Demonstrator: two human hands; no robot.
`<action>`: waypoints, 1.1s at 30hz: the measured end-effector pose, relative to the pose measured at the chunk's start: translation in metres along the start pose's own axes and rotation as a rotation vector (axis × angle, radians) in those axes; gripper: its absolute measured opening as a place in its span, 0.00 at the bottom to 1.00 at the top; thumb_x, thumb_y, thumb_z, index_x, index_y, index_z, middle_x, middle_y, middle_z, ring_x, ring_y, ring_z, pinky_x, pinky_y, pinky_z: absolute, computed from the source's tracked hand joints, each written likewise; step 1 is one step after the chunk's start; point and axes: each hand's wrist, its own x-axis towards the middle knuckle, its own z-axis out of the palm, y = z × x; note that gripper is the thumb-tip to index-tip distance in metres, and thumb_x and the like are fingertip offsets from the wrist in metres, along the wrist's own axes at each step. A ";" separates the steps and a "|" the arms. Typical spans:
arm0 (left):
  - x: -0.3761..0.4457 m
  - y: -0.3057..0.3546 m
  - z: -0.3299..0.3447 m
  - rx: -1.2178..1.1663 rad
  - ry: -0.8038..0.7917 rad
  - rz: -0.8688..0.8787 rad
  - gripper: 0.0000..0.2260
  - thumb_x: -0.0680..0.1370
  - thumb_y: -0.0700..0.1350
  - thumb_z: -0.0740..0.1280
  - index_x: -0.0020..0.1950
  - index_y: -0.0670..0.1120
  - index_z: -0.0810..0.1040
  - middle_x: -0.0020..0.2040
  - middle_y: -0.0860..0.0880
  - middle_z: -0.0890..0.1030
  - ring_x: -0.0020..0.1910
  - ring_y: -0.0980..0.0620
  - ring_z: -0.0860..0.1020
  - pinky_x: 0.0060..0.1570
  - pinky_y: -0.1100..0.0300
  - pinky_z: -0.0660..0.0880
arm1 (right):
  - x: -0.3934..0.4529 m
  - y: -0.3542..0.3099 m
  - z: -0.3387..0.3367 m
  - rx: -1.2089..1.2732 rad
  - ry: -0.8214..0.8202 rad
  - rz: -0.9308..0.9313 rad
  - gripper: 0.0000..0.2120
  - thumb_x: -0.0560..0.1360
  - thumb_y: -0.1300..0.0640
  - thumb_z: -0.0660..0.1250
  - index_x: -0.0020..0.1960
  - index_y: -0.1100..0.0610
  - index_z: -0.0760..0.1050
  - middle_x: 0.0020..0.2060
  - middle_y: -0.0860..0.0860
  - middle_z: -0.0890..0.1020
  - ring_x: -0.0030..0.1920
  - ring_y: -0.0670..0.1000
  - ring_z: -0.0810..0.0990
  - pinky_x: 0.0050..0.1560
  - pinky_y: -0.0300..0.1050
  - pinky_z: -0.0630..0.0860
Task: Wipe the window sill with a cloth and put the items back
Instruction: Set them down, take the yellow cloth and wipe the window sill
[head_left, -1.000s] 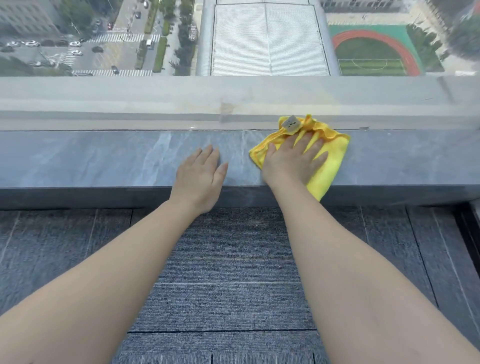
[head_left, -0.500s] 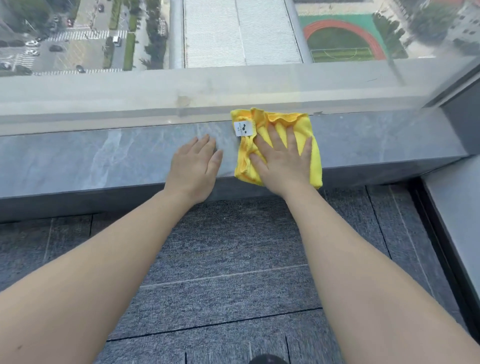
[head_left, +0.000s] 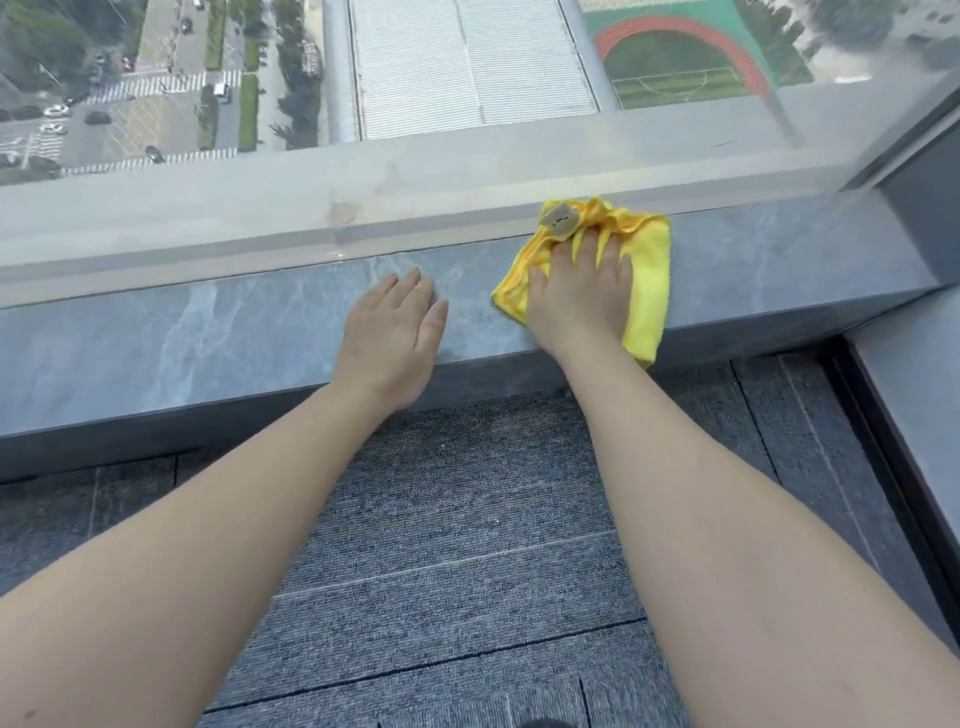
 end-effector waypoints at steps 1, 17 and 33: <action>0.002 0.004 0.001 0.002 0.003 0.012 0.30 0.73 0.54 0.42 0.72 0.42 0.60 0.75 0.43 0.60 0.76 0.46 0.55 0.74 0.56 0.46 | -0.003 0.004 0.000 -0.019 0.008 -0.106 0.25 0.80 0.48 0.47 0.74 0.56 0.54 0.77 0.54 0.52 0.77 0.57 0.46 0.75 0.54 0.42; 0.040 0.094 0.039 0.121 -0.113 0.195 0.32 0.72 0.58 0.40 0.72 0.49 0.60 0.77 0.47 0.57 0.76 0.45 0.52 0.75 0.49 0.48 | 0.009 0.127 -0.022 -0.011 0.006 0.103 0.27 0.78 0.41 0.45 0.75 0.47 0.51 0.78 0.47 0.47 0.77 0.56 0.42 0.73 0.64 0.38; 0.064 0.109 0.049 0.034 0.009 0.273 0.35 0.69 0.60 0.38 0.65 0.47 0.71 0.71 0.45 0.69 0.72 0.42 0.62 0.73 0.48 0.54 | 0.018 0.129 -0.026 0.008 0.030 -0.073 0.23 0.80 0.47 0.46 0.74 0.46 0.54 0.77 0.45 0.52 0.77 0.52 0.45 0.74 0.60 0.41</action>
